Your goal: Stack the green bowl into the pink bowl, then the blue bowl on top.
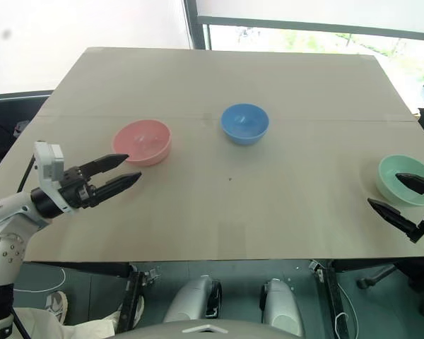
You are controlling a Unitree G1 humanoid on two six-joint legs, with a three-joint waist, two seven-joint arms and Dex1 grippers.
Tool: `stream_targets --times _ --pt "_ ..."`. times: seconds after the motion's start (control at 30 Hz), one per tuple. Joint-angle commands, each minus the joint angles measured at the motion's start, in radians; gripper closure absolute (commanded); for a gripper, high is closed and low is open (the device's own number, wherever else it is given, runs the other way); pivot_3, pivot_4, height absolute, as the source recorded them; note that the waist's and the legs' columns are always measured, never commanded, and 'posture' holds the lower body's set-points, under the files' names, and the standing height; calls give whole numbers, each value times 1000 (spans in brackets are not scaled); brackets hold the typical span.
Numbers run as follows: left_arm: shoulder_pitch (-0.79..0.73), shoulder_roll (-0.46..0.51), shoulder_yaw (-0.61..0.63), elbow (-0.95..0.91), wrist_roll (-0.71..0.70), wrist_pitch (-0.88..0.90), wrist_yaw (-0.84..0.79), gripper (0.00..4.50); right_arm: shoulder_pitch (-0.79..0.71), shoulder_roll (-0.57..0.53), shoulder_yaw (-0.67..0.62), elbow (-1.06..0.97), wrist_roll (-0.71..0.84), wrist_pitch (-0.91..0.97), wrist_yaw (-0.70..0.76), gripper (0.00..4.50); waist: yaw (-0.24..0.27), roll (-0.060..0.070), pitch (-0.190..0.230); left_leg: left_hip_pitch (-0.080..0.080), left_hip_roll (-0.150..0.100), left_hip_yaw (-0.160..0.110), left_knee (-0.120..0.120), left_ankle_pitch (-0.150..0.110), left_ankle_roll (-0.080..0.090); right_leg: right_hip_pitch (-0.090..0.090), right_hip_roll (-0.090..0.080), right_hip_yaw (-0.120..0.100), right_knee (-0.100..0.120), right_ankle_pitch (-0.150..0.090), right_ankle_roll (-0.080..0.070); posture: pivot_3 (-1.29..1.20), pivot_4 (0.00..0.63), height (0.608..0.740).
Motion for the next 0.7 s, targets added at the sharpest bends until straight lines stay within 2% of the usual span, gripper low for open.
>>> stream_targets --times 0.03,0.2,0.3,0.37,0.43,0.5,0.57,0.7 --pt "-24 -6 4 -37 2 5 23 995 -34 5 21 -47 7 3 -18 0 -1 0 0 0 0 0 0 0 0 0 0 0 0 0 0 0 150 740" --pt "-49 -33 -35 -104 72 18 153 995 -97 41 103 -95 13 14 -49 0 -2 0 0 1 0 0 0 0 0 0 0 1 2 0 0 0 150 740" --pt "-83 -47 -81 -145 179 22 277 995 -146 60 161 -124 15 13 -57 0 1 0 0 0 0 0 0 0 0 0 0 0 2 0 0 0 150 740" --pt "-140 -42 -122 -176 241 146 423 995 -215 89 259 -166 11 20 -76 0 0 -1 0 0 0 0 1 0 0 0 0 0 1 0 0 0 150 740" --pt "-208 0 -193 -190 311 275 498 995 -281 120 357 -209 1 33 -94 0 -1 -2 0 0 0 -1 1 0 0 0 1 0 2 0 0 0 150 740" --pt "-292 44 -281 -190 349 393 510 995 -355 161 460 -244 -12 48 -118 0 -2 -2 1 1 0 -2 1 1 -1 0 2 0 3 0 0 0 150 740" --pt "-343 64 -327 -192 363 483 521 995 -390 180 508 -257 -24 54 -130 0 -1 -1 1 0 0 -2 1 1 -2 0 2 0 4 0 0 0 150 740" --pt "-471 27 -490 -98 449 579 548 995 -492 209 661 -230 -82 20 -71 0 0 -2 1 -2 -1 -2 1 1 -2 -1 3 0 4 0 1 0 150 740"
